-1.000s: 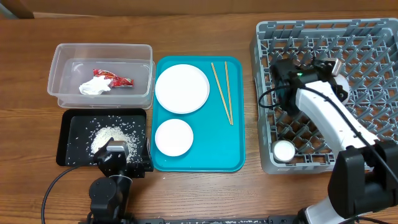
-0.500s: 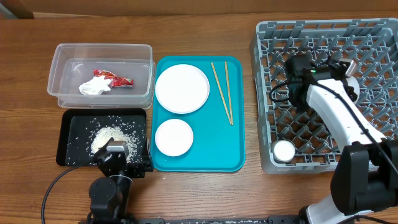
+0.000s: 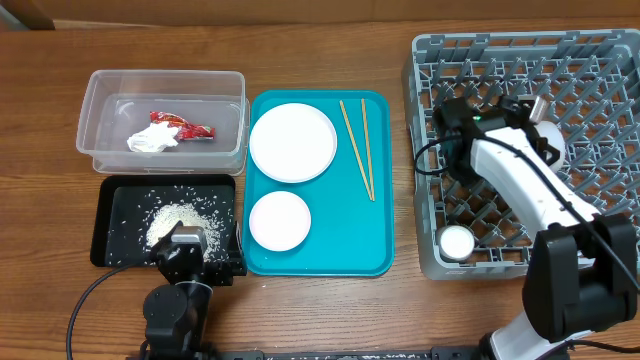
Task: Sort waste into correct bins and load items into the dishwasher
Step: 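Reach the right gripper to the small pink bowl and grasp it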
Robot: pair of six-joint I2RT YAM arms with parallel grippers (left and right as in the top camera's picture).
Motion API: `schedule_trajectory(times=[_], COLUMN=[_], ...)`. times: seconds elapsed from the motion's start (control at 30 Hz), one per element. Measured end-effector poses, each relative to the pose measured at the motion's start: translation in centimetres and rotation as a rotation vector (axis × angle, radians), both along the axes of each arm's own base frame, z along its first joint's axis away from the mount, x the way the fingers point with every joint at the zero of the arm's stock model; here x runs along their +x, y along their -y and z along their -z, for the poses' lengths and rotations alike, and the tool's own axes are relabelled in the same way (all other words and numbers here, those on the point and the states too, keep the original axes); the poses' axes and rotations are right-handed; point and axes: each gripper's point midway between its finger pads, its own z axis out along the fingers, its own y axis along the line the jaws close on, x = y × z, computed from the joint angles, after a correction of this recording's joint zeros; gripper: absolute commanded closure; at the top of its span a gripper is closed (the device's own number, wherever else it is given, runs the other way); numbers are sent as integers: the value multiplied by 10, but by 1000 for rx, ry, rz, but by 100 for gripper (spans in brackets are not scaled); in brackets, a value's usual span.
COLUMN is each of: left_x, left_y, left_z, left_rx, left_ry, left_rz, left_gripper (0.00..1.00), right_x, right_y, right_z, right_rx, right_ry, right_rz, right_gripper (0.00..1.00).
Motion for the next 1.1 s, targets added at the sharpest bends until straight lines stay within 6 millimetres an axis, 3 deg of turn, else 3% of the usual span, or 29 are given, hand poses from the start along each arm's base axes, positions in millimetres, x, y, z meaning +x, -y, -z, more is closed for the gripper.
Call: schedule_trajectory(times=[0.07,0.37,0.53,0.7,0.9,1.0,1.1], left_x=[0,0,0,0,0,0,0], left_y=[0,0,0,0,0,0,0], left_z=[0,0,0,0,0,0,0], left_rx=[0,0,0,0,0,0,0], left_ry=[0,0,0,0,0,0,0], left_rz=[0,0,0,0,0,0,0], left_gripper=[0,0,0,0,0,0,0], right_x=[3,13,9,-5,-37,-58,-74], right_y=[-13,-72,-113,-200,-327,-365,-387], right_z=[3,-3,-19,-21,-9,6,38], right_rx=[19,132,357,793,1296,1397,1414], right_ry=[2,7,40,-24,-190,-257,-308], right_rz=[-32,-170,-236,-419,-682,-745,-728], right_gripper=[62,48,48,46,42,42,42])
